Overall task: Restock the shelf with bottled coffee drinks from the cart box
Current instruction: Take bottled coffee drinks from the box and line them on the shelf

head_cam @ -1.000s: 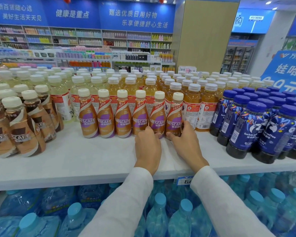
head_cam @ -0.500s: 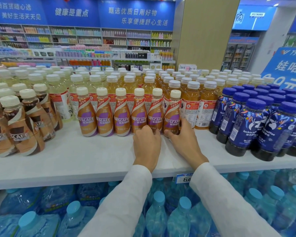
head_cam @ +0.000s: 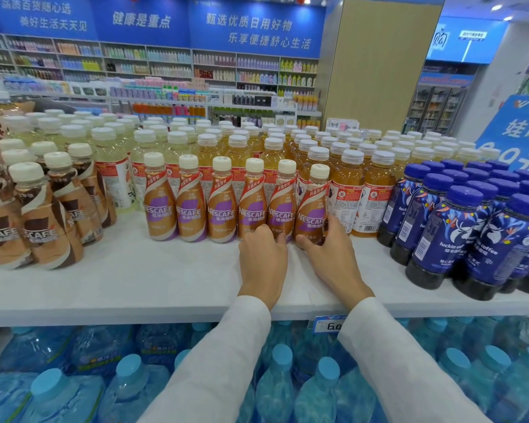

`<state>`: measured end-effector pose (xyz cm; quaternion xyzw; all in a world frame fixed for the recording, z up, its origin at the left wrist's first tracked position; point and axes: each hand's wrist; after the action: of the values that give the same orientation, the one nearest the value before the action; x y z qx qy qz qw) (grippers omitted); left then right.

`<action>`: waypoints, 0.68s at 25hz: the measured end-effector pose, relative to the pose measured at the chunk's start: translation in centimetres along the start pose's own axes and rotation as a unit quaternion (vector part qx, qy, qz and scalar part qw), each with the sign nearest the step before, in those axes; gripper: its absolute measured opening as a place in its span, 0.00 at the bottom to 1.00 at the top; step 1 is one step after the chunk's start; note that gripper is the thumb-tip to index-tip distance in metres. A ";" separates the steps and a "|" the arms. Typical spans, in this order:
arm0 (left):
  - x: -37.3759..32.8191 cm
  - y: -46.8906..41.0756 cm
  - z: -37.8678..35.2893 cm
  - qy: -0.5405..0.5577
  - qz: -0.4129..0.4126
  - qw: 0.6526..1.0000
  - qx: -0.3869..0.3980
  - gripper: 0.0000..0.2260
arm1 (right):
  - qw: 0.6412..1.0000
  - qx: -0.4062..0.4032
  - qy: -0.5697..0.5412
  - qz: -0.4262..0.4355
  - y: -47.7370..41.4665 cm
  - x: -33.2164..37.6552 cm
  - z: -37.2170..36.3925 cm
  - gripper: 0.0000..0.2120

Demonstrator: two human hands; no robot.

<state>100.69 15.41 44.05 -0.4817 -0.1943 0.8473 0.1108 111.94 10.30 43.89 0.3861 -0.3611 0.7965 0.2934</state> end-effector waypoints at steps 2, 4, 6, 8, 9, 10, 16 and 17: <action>0.0 0.0 0.0 0.000 0.000 1.000 0.001 0.15 | 1.000 0.001 0.004 -0.001 0.1 0.0 0.0 0.36; 0.0 0.0 0.0 -0.002 0.001 1.000 0.003 0.15 | 1.000 0.001 0.005 0.002 0.1 0.0 0.0 0.36; 0.1 -0.1 -0.1 -0.005 0.004 1.000 0.005 0.15 | 1.000 0.005 -0.001 0.000 0.1 0.2 0.2 0.37; 0.2 0.0 0.1 -0.005 0.009 1.000 0.011 0.15 | 1.000 0.010 -0.003 0.000 0.7 0.3 0.5 0.37; 0.1 0.2 0.4 -0.004 0.009 1.000 0.014 0.15 | 1.000 0.010 -0.001 0.001 1.2 0.4 0.8 0.36; 0.0 0.4 0.8 -0.003 0.007 1.000 0.016 0.16 | 1.000 0.011 0.005 0.003 1.7 0.4 1.1 0.35; 1.0 3.0 5.0 -0.050 -0.019 0.998 0.019 0.20 | 0.992 0.061 0.100 0.050 7.1 1.5 3.4 0.29; 1.6 3.7 6.1 -0.049 -0.032 0.998 0.022 0.20 | 0.991 0.069 0.096 0.065 8.3 1.9 3.7 0.28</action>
<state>94.62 11.28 44.03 -0.4302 -0.1964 0.8701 0.1390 106.23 2.91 44.17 0.3028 -0.2996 0.8702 0.2474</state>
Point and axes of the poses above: each hand's wrist, its own y-axis away from the middle knuckle, its own z-axis out of the back of the hand, x = y × z, and after that the axes turned 10 degrees about -x, right-handed
